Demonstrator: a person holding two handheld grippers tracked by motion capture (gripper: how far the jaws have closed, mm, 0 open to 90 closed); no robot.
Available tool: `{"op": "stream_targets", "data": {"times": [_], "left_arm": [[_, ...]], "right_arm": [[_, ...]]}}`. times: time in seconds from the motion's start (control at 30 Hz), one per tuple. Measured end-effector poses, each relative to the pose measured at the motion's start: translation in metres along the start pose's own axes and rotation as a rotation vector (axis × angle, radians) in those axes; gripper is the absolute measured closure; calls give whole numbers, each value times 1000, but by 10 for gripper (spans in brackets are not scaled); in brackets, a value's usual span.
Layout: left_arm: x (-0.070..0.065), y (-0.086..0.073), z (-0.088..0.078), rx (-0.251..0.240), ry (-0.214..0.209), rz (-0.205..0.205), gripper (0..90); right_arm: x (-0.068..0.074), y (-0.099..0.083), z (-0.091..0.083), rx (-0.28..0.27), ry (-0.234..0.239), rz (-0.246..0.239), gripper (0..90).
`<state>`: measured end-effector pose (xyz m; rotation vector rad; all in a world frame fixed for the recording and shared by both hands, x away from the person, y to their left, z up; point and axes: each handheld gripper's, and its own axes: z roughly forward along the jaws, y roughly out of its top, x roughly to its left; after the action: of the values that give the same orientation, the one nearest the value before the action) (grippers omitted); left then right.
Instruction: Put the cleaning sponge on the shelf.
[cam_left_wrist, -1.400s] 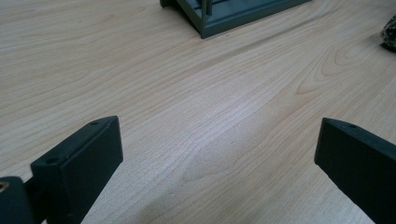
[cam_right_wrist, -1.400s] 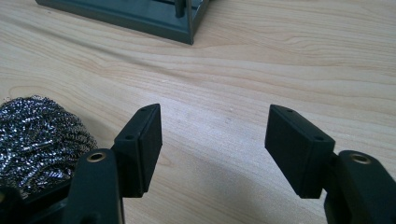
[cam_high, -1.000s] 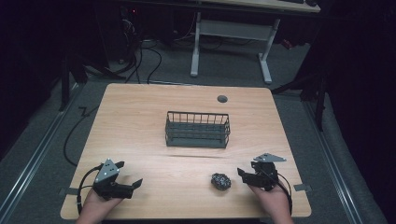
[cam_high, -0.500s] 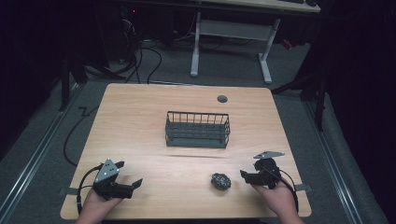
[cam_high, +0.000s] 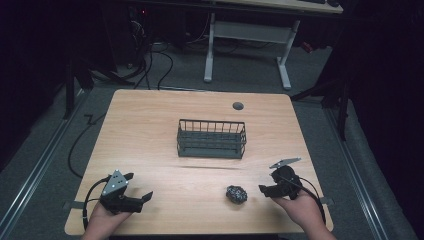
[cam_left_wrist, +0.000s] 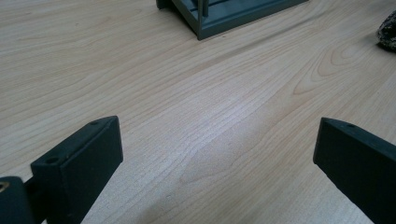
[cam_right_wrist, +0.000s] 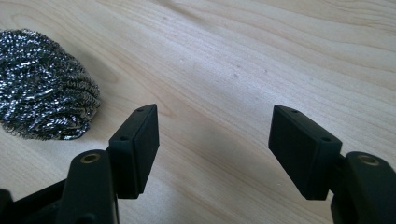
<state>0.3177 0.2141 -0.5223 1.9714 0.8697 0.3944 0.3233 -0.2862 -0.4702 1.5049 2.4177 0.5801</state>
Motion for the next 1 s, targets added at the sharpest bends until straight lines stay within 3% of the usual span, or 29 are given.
{"op": "stream_targets", "data": {"times": [0.33,0.4,0.6,0.77,1.0], "left_arm": [[1,0,0,-5,0,-3,19],[1,1,1,-4,-1,-1,19],[1,1,0,-4,-2,1,19],[1,1,0,-4,-1,1,19],[1,1,0,-6,-1,2,20]], "right_arm": [[11,15,-2,135,11,-89,329],[17,19,-2,175,25,-122,322],[31,25,-4,260,31,-157,314],[41,30,-6,297,37,-235,301],[54,33,-7,315,56,-255,264]]}}
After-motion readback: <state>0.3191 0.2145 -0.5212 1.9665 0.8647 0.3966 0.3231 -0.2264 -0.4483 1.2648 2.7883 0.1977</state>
